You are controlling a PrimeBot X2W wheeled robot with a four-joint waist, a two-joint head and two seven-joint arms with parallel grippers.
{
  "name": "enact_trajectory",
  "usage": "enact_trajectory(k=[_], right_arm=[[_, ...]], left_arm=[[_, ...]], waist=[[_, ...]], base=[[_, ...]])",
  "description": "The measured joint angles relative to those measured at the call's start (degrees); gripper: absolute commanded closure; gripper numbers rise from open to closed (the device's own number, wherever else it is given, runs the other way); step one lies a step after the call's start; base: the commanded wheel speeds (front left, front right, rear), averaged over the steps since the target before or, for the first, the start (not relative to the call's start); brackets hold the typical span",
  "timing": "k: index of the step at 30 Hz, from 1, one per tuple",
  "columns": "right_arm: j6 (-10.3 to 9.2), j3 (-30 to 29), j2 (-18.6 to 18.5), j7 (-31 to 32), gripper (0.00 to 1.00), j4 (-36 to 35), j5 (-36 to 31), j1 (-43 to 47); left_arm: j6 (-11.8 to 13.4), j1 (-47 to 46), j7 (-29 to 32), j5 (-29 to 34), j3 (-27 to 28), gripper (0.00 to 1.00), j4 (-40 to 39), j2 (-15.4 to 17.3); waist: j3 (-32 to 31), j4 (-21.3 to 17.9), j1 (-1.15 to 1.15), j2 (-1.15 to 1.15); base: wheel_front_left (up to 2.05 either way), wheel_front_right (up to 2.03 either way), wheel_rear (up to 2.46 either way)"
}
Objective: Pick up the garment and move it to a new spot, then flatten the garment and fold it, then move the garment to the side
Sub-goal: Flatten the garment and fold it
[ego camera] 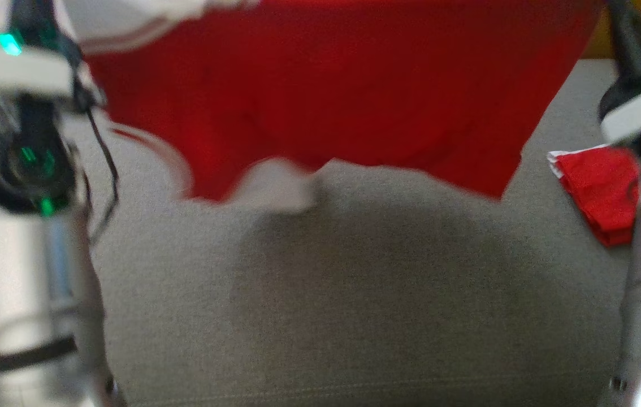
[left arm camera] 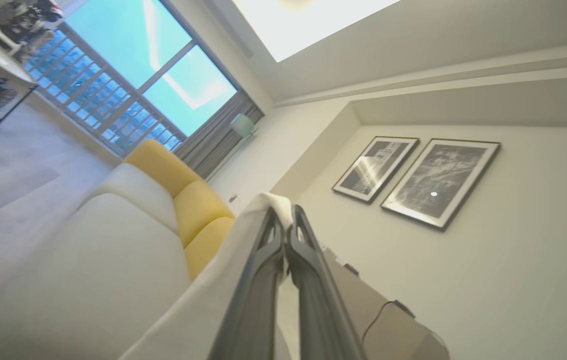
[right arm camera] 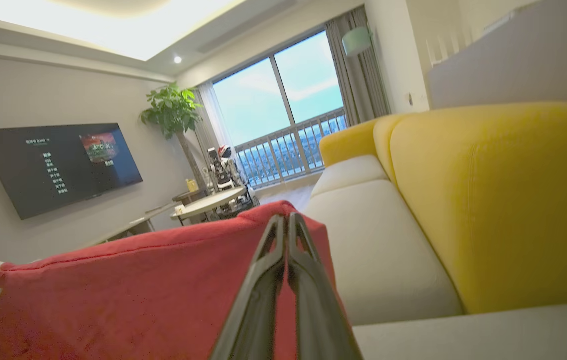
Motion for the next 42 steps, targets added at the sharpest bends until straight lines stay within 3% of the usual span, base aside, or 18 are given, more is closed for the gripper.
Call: enact_trajectory(k=[8,21,26,33,37,42], right_arm=[[0.00,-2.4,-0.4,5.2,1.00,3.8,-2.6,-14.0],[0.00,-0.6,-0.6,4.6,1.00,22.5,-12.4,-34.8],[0.00,-0.5,-0.8,-3.1,1.00,29.9,-19.5,-48.6],[0.00,-0.4,-1.1,-16.2,1.00,37.8,-28.3,-61.5],[0.00,-0.4,-1.6,-18.6,1.00,43.6,-28.8,-60.6],[0.00,-0.6,-3.6,-20.3,1.00,49.9,-27.9,-54.2]], left_arm=[[4.6,-16.1,3.5,-0.5,0.4,1.00,5.6,0.8],[4.0,-36.8,1.0,7.4,-3.1,1.00,27.4,6.0],[0.3,-51.1,-4.4,12.6,-6.7,1.00,34.8,7.7],[-7.1,-62.4,-19.1,16.6,-8.0,1.00,43.4,9.2],[-9.5,-58.3,-20.3,15.5,-8.9,1.00,47.8,8.3],[-10.1,-46.6,-20.8,12.2,-10.4,1.00,49.8,6.3]], waist=[[-0.1,-1.6,0.00,0.00],[9.5,-2.0,0.02,0.00],[17.5,-2.0,0.03,0.00],[31.4,-1.5,0.04,0.00],[36.7,-0.4,0.05,-0.01],[38.3,2.2,0.04,-0.01]], base=[[0.00,0.00,0.00],[0.00,0.00,0.00],[0.00,0.00,0.00],[0.00,0.00,0.00],[0.00,0.00,0.00],[0.00,0.00,0.00]])
